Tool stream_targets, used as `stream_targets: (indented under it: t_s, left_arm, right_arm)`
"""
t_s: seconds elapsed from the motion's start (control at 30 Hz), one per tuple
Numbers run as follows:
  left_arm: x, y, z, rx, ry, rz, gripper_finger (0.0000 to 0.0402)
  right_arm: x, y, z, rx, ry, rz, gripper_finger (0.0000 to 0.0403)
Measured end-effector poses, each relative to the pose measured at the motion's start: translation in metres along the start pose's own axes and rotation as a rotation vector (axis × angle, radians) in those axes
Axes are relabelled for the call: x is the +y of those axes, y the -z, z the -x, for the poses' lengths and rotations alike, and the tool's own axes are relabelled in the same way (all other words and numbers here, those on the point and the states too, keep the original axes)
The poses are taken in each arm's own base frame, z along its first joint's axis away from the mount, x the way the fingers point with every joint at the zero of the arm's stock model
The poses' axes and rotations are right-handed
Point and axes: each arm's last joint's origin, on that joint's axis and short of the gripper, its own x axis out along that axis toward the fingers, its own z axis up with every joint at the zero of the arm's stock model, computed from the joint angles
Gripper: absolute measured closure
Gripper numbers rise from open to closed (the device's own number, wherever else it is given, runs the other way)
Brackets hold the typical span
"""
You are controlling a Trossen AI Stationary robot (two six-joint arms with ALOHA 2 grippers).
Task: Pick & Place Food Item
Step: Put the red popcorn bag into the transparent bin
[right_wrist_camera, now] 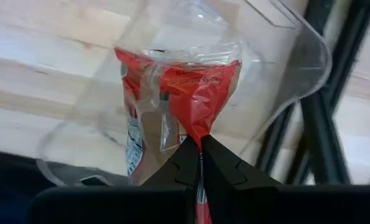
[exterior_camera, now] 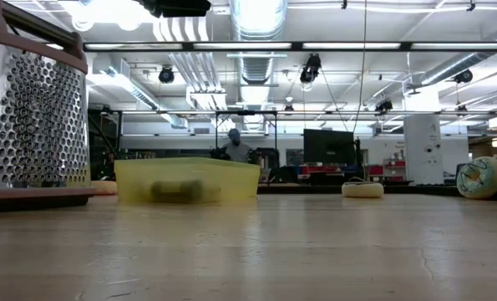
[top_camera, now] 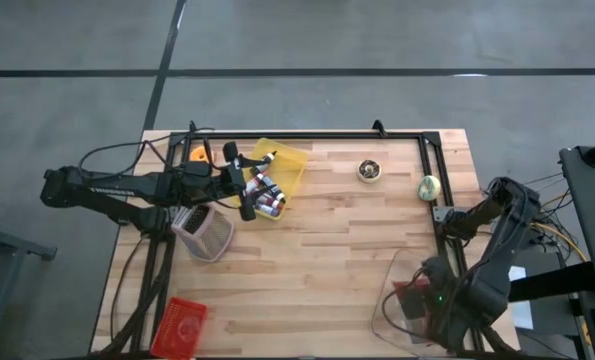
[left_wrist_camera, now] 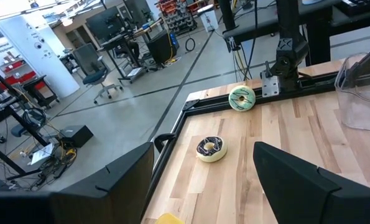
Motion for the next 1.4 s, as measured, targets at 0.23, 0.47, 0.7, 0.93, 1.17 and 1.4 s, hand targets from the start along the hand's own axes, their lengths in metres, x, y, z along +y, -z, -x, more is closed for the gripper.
stream_targets:
  t_s: [0.23,0.47,0.7,0.93,1.17,1.4]
  left_arm:
    - [0.000,0.000,0.000,0.000,0.000,0.000,0.0122]
    - [0.000,0.000,0.000,0.000,0.000,0.000,0.0122]
    - [0.000,0.000,0.000,0.000,0.001,0.000,0.0122]
    - [0.000,0.000,0.000,0.000,0.000,0.000,0.0122]
    - [0.000,0.000,0.000,0.000,0.000,0.000,0.0122]
    - [0.000,0.000,0.000,0.000,0.000,0.000,0.0122]
  right_arm:
    - [0.007,0.010,-0.022,-0.045,0.084,0.006,0.0394]
    - [0.016,0.015,-0.037,-0.085,0.125,0.010,0.0394]
    - [0.026,0.018,-0.051,-0.142,0.126,0.017,0.0394]
    - [0.037,0.022,-0.065,-0.150,0.138,0.005,0.0394]
    - [0.046,0.026,-0.080,-0.147,0.139,-0.005,0.0394]
    - [0.048,0.029,-0.096,-0.118,0.143,-0.009,0.0394]
